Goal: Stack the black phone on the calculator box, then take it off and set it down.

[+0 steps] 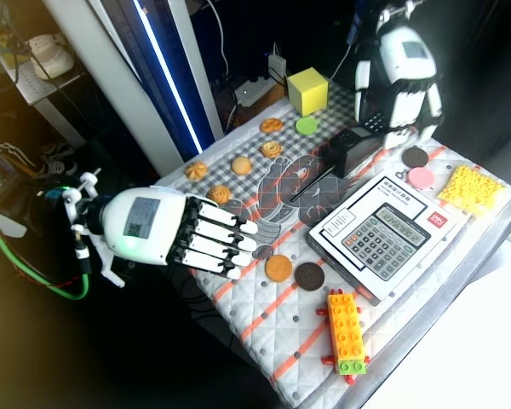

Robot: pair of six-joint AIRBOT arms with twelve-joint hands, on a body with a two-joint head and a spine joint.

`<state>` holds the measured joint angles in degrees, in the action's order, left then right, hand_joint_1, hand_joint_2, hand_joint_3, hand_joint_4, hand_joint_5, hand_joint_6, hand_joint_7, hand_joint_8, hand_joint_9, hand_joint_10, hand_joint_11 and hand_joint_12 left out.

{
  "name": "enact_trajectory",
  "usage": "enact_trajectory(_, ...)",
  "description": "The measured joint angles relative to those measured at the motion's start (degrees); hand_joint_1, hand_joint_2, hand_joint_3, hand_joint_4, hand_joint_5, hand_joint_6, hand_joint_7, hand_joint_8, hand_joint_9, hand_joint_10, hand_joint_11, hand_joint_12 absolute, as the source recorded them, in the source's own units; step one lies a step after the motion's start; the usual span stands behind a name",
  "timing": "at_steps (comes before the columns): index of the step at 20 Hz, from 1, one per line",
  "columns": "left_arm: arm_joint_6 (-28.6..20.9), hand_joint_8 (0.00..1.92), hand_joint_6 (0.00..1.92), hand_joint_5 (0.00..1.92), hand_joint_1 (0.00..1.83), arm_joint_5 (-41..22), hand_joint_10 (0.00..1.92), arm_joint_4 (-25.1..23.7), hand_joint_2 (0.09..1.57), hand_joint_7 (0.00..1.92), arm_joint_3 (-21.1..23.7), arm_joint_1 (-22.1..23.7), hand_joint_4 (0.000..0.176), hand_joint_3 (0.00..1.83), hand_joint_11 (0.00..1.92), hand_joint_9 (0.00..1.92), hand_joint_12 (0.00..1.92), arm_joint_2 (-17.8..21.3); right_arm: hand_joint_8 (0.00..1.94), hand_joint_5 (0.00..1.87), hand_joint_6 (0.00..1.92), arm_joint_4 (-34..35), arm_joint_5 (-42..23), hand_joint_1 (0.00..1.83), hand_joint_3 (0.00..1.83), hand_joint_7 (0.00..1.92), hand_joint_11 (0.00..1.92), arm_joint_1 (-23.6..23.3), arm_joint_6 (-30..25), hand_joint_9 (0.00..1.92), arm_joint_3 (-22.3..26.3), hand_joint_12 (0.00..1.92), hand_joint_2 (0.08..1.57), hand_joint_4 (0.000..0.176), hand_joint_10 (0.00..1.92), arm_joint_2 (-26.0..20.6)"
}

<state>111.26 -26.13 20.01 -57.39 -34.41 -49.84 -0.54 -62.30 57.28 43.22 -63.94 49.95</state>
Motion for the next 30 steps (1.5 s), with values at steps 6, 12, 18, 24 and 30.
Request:
enact_trajectory(6,0.0,1.54,1.00,0.77,1.22,0.0,1.58,0.5,1.22,0.81,-0.1,0.0,0.000,0.00,0.57,0.75,1.73,0.0,0.00,0.63,0.00,-0.1,0.0,0.54,0.00,0.64,0.56,0.0,0.0,0.69,0.0,0.45,1.31,0.000,0.00,0.0)
enact_trajectory(12,0.1,1.28,0.89,0.90,1.24,-0.2,1.24,0.8,1.15,0.93,-0.1,0.0,0.000,0.00,0.64,0.79,1.58,0.0,0.00,0.62,0.00,-0.1,0.0,0.48,0.00,0.65,0.58,0.0,0.0,0.68,0.0,0.31,1.32,0.001,0.00,0.0)
enact_trajectory(18,-8.2,0.79,0.70,1.06,1.40,-1.4,1.05,-4.6,1.05,1.08,1.0,0.0,0.000,0.00,0.93,1.08,1.12,1.1,0.00,0.62,0.00,-0.1,0.0,0.50,0.00,0.66,0.60,0.0,0.0,0.68,0.1,0.28,1.32,0.000,0.00,0.0)
enact_trajectory(24,-9.3,0.90,0.53,1.14,1.40,-3.9,1.08,-12.0,1.05,1.02,4.7,3.9,0.000,0.00,0.98,1.07,1.24,4.6,0.00,0.61,0.00,-0.1,0.0,0.51,0.00,0.66,0.60,0.1,0.0,0.68,0.1,0.27,1.33,0.000,0.00,0.0)
enact_trajectory(30,-10.1,0.89,0.72,1.08,1.36,2.2,0.90,-14.1,1.05,1.06,-3.0,15.2,0.000,0.01,0.83,1.05,1.12,-2.0,0.00,0.62,0.00,-0.2,-0.1,0.51,0.00,0.66,0.60,0.0,0.0,0.67,0.1,0.25,1.33,0.000,0.00,0.4)
